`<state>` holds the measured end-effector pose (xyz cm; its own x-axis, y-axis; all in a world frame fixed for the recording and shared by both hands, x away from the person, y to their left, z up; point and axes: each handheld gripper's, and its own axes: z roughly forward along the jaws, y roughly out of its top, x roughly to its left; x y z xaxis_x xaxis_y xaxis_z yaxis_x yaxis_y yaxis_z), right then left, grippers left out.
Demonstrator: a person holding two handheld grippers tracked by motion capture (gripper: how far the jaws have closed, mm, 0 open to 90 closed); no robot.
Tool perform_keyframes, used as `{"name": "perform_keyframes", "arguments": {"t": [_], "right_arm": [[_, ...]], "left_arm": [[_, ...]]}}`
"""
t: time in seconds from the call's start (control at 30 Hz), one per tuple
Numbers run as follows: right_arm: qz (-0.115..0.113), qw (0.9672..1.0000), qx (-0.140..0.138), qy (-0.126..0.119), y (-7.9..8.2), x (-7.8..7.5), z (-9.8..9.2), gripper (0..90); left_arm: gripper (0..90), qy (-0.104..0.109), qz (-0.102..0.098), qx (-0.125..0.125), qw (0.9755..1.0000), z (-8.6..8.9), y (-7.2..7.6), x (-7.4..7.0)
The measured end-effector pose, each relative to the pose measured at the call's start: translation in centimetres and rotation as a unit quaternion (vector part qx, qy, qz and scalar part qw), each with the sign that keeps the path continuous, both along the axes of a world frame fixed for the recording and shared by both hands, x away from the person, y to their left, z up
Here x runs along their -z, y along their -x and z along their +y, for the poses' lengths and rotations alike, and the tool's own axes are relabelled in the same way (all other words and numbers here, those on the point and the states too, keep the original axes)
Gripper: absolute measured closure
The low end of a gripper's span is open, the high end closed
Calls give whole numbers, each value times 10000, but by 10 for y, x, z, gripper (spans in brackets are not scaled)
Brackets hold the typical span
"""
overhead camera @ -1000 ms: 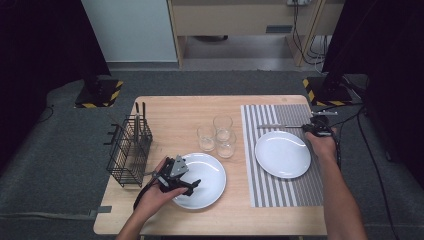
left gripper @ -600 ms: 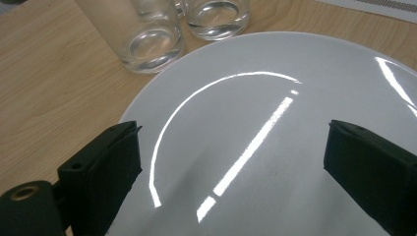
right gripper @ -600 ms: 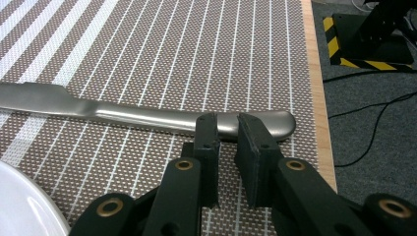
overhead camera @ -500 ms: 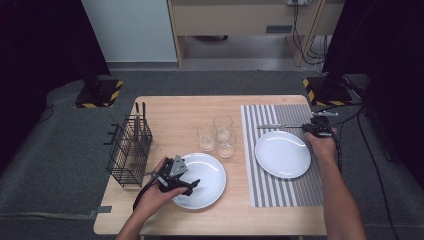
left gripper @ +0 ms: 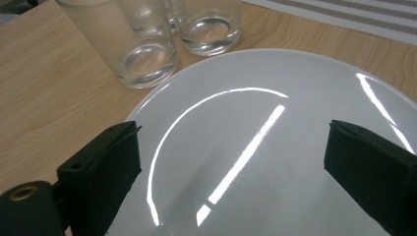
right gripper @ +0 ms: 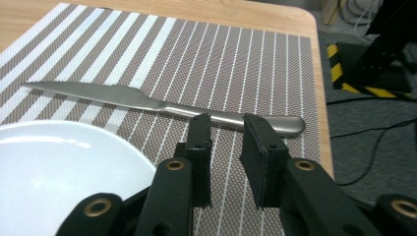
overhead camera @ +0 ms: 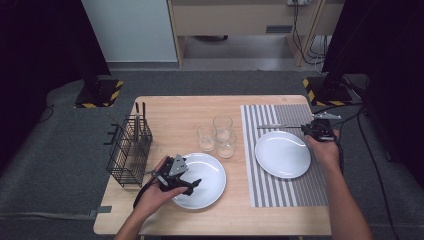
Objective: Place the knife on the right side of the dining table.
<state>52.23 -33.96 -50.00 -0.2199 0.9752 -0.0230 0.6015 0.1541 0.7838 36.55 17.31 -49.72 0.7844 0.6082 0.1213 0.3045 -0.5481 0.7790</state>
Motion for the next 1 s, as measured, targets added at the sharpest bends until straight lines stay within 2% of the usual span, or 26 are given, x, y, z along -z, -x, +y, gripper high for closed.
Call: {"name": "perform_keyframes", "arguments": {"t": [0.13,0.37,0.53,0.7,0.8,0.83,1.0], "right_arm": [[-69,9999,-29,71,9,-7,6,687],[-272,9996,14,-100,27,-17,19,534],[-297,9994,-73,-151,34,-18,27,448],[-322,9988,-326,-170,46,-17,40,352],[-295,9989,-363,-96,50,-16,44,338],[-249,9987,-438,-53,54,-15,48,308],[-259,9984,-499,-79,58,-15,53,256]], "left_arm": [[62,-20,-32,32,10000,-2,0,-1],[62,-84,-119,6,9999,-2,2,-3],[62,-138,-125,-26,9998,-1,2,-1],[62,-175,-122,-50,9998,-1,1,0],[61,-214,-124,-68,9997,-1,2,0],[61,-210,-133,-82,9997,0,3,0],[62,-176,-150,-143,9996,2,4,-1]]}}
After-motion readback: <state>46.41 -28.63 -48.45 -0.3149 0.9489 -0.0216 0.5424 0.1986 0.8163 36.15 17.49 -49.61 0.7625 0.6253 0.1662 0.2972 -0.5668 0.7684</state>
